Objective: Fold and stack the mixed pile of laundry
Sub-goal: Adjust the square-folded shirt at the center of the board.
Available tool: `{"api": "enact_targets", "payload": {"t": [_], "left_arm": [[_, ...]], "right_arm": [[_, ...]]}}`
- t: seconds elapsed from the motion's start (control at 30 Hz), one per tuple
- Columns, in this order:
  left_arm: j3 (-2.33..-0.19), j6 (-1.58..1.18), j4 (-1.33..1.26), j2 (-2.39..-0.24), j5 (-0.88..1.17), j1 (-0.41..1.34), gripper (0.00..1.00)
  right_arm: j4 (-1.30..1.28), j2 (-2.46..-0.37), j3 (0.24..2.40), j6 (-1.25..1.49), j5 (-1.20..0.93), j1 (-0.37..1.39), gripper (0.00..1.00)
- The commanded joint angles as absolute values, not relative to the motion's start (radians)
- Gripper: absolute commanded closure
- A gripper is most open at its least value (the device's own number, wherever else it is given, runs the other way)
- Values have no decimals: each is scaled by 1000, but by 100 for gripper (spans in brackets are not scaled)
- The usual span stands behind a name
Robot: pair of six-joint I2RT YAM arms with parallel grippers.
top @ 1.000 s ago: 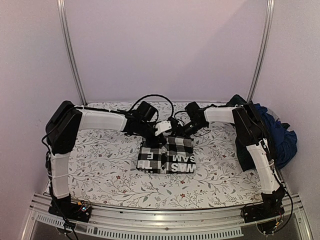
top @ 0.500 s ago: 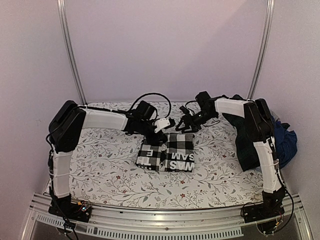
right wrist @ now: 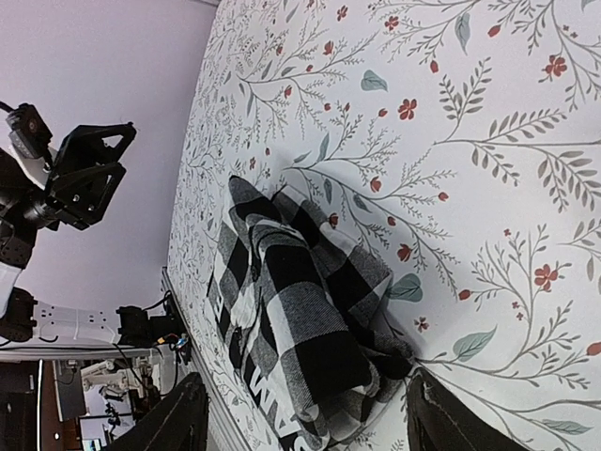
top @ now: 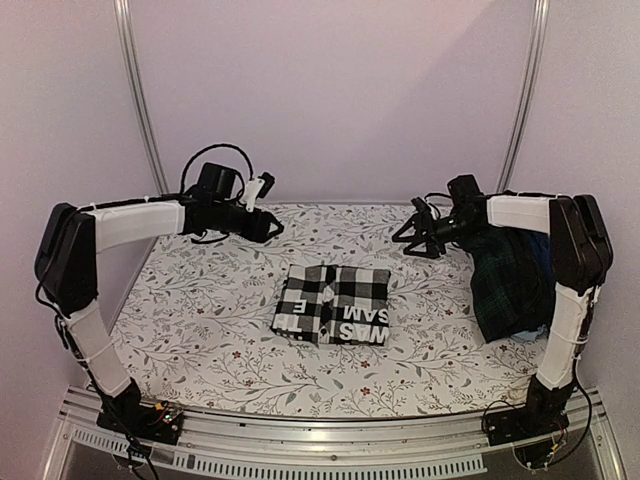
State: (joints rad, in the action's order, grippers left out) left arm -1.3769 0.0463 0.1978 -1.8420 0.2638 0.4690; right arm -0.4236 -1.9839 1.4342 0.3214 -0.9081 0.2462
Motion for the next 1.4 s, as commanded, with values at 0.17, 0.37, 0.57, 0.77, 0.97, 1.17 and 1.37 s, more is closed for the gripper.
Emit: {"api": "enact_targets", "payload": {"t": [0.17,0.37,0.57,0.77,0.97,1.17,1.37], "left_arm": [[-1093,-413,45,-1784,507,400,45],[-1118,-475,-68,-1884,555,400,44],[-1200,-479,-116,-1996,615,413,46],[-1282,-448,-97,-2074,676,420,57],[-1259,-450,-85,-2066,709,415,54],[-1253,-445,-52,-2091,702,415,49],[-1236,-450,-99,-2048,710,413,82]], "right_arm": [[-568,-1955,1436,168,-895,349,30],[-569,-2049,1462,174,-838,361,33],[-572,-2130,1499,145,-852,374,43],[-581,-2188,1545,120,-845,374,60],[-585,-2189,1573,132,-830,374,60],[-606,-2213,1597,139,-793,375,44],[-612,-2209,1622,130,-837,380,73]]}}
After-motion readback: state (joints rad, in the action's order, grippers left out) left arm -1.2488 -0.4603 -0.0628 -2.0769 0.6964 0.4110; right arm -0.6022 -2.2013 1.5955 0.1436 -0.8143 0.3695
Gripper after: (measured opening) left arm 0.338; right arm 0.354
